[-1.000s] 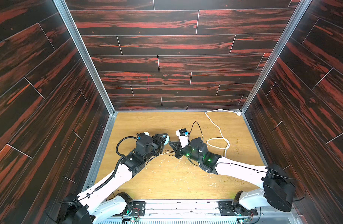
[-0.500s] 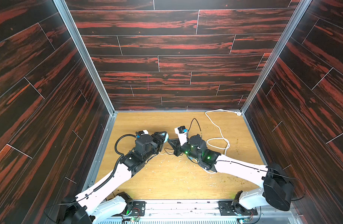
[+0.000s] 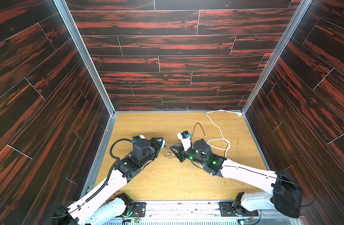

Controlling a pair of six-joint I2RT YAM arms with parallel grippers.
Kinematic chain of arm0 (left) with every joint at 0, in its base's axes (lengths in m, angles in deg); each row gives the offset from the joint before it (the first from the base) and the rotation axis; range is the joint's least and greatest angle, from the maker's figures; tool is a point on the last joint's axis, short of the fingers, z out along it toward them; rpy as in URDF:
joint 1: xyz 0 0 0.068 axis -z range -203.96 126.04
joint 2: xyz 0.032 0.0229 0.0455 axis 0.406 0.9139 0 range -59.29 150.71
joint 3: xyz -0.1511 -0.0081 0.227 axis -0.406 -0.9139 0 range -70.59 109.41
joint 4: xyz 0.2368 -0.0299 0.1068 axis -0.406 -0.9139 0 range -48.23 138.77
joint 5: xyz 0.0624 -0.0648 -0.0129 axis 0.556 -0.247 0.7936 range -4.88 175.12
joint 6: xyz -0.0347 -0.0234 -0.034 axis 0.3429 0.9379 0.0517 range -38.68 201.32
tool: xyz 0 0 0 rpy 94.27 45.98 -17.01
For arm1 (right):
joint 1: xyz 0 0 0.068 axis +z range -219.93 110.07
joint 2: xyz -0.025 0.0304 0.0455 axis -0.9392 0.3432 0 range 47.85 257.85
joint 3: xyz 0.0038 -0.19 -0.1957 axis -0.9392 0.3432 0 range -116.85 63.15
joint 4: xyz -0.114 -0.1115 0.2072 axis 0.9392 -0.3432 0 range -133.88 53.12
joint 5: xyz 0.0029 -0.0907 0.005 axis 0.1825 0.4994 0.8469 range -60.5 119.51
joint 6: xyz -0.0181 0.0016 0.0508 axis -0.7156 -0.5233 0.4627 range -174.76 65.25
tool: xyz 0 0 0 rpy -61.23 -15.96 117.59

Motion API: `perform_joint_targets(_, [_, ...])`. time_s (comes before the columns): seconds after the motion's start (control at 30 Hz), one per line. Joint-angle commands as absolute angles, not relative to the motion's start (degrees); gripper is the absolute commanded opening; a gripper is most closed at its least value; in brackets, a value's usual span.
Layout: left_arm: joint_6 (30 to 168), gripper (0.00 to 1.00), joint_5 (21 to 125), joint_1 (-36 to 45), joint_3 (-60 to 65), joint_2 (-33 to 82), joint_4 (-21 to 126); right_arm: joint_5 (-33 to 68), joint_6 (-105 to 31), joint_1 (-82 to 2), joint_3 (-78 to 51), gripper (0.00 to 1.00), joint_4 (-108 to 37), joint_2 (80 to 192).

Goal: Charge the bluetooth headset
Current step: Place the bluetooth headset at the center of the board.

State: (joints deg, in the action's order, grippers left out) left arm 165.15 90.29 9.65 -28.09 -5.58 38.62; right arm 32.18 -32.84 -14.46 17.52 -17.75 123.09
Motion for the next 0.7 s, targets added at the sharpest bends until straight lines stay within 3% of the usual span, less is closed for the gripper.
perform_joint_targets(0.0, [162.99, 0.00, 93.80, 8.70, -29.22, -7.34, 32.96, 32.84, -31.97, -14.64, 20.98, 0.37, -20.87, 119.26])
perform_joint_targets(0.67, [166.57, 0.03, 102.76, 5.39, -43.78, -8.91, 22.99, 33.55, -30.08, -14.60, 25.18, 0.50, -28.34, 113.68])
